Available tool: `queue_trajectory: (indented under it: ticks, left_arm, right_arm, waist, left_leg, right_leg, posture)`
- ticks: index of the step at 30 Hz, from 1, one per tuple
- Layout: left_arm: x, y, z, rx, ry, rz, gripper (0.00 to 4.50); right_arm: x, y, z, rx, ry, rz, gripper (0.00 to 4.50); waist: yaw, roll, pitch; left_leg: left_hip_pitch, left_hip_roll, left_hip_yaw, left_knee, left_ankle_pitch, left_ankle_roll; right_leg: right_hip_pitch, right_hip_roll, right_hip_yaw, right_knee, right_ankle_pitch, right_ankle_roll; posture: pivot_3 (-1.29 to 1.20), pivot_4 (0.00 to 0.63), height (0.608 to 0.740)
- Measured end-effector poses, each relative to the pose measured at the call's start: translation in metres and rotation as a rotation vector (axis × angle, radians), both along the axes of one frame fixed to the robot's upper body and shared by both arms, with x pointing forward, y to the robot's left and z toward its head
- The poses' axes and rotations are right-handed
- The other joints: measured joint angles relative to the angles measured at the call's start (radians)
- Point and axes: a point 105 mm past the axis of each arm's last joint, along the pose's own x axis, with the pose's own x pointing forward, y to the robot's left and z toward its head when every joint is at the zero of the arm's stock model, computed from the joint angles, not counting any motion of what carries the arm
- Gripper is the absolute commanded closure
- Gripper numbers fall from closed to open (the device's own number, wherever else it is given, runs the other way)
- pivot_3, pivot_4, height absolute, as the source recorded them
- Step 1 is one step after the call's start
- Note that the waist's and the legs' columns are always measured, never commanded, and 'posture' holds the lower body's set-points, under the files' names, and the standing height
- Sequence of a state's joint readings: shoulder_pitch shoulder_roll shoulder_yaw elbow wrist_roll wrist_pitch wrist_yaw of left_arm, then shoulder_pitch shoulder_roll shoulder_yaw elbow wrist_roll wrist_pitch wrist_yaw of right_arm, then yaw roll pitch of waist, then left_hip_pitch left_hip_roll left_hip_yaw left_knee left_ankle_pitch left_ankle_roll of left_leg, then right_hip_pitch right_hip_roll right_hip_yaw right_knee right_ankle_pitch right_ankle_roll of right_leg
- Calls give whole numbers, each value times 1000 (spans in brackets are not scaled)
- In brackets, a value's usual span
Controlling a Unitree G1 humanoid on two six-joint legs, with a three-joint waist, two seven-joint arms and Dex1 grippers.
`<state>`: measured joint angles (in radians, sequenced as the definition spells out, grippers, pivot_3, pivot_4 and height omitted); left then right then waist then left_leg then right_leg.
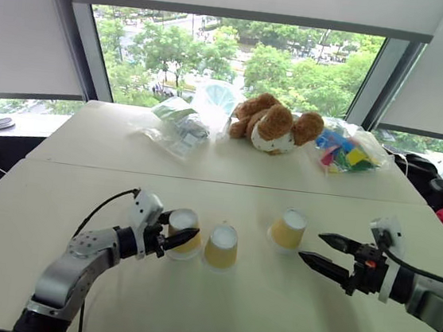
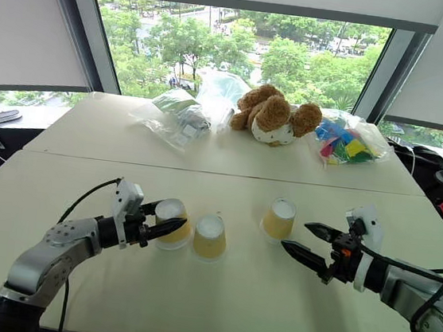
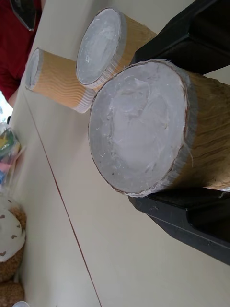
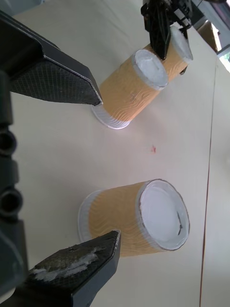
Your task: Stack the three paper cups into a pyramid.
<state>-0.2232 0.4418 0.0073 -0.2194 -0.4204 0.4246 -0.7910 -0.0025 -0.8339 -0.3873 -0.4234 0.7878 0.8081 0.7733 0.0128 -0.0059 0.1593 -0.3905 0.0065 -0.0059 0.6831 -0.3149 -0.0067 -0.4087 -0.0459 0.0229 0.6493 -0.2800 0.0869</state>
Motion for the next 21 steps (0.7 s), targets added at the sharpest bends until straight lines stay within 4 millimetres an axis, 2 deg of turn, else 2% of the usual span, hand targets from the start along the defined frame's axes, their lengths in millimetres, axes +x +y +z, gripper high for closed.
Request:
queue_trajectory:
  ticks: [6,7,8,9,10,17,21]
  left_arm:
    - [0,-3,-6,14,6,-9,2169]
    - [0,-4,-8,13,12,-10,1148]
    - [0,-5,-9,11,16,-12,825]
    - [0,-6,-9,11,17,-15,298]
    - [0,-6,-9,11,13,-14,44]
    - [1,-3,-8,33,-4,-5,44]
    - [-2,10,-7,37,18,11,44]
  right_arm:
    - [-1,-2,-2,-4,8,-11,0]
    - [-1,-2,-2,-5,7,-14,0]
    - [-1,-2,-2,-6,7,-16,0]
    - [0,-2,-2,-7,7,-18,0]
    - [0,-3,-3,-9,6,-20,0]
    - [0,-3,-3,-13,5,-23,0]
    - [2,-3,0,-18,-12,-30,0]
  waist:
    - [0,0,0]
    - [0,0,0]
    - [0,0,0]
    - [0,0,0]
    - [0,0,0]
    - [0,0,0]
    - [-2,0,0]
  left_leg:
    - [0,0,0,0,0,0]
    - [0,0,0,0,0,0]
    - [0,0,0,0,0,0]
    - [0,0,0,0,0,0]
    - [0,0,0,0,0,0]
    - [0,0,0,0,0,0]
    - [0,0,0,0,0,0]
  right_leg:
    - [0,0,0,0,0,0]
    - [0,0,0,0,0,0]
    - [0,0,0,0,0,0]
    - [0,0,0,0,0,0]
    - [0,0,0,0,0,0]
    - [0,0,0,0,0,0]
    - [0,0,0,0,0,0]
  posture:
    - [0,150,740]
    - [0,150,740]
    - [0,150,740]
    - [0,150,740]
    - [0,150,740]
    - [0,150,740]
    - [0,150,740]
